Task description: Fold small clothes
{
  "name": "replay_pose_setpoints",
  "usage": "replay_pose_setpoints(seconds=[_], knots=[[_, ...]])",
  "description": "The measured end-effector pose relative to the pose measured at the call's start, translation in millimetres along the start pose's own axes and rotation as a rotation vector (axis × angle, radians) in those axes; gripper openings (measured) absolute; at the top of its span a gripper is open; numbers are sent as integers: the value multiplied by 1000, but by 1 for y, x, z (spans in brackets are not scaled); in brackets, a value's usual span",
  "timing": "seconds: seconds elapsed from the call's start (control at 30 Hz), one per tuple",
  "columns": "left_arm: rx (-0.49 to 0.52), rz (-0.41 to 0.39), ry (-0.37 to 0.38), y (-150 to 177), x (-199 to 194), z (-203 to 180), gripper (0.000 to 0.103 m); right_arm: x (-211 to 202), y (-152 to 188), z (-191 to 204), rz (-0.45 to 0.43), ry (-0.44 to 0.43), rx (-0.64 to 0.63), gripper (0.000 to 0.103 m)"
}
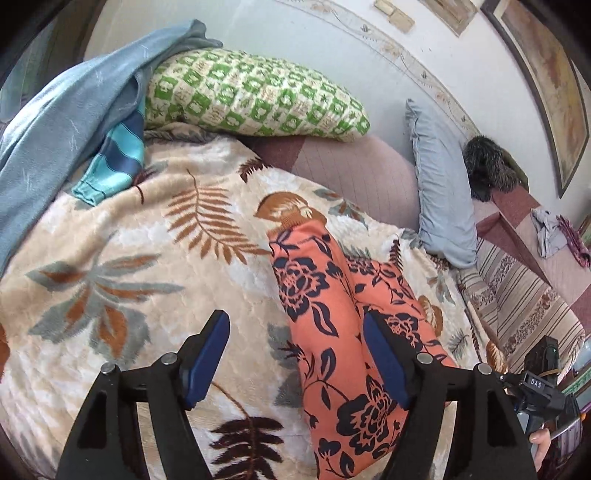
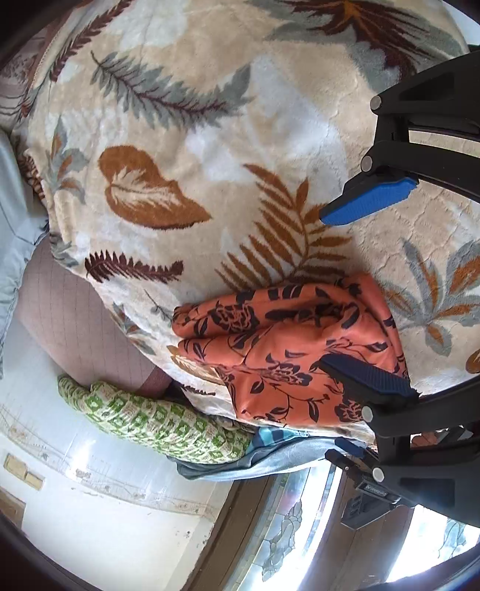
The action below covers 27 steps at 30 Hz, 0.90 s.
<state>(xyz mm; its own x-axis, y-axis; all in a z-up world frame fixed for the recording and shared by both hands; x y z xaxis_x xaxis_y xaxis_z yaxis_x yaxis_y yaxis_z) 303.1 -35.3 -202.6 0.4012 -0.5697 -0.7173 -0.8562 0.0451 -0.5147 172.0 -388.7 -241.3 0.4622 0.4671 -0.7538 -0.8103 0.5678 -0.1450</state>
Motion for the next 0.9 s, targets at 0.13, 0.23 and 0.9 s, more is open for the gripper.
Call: replay_pose_setpoints(seconds=[0.13, 0.23, 0.9], knots=[[-12, -34, -59, -8, -12, 15, 79, 14, -8, 24, -14, -22, -57, 75], [-10, 6, -53, -1, -3, 13, 79, 22, -17, 26, -28, 2, -93, 75], [33, 287, 40, 62, 81, -46, 39, 95, 9, 41, 134, -127, -163, 50]])
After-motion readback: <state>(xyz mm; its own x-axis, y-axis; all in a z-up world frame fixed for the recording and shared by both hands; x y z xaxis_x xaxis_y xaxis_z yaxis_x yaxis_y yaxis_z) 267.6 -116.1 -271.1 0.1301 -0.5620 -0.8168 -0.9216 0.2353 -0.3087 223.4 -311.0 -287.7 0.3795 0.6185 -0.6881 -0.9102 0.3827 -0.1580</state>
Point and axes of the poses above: each gripper's, at about its wrist camera, not at the fingertips, and x roughly the way its jaws point, z to its left, y to its underside, the point moved 10 cm from there along x, roughly the way its jaws point, and after that the axes turned 12 degrees about z, right-handed, at the moved point
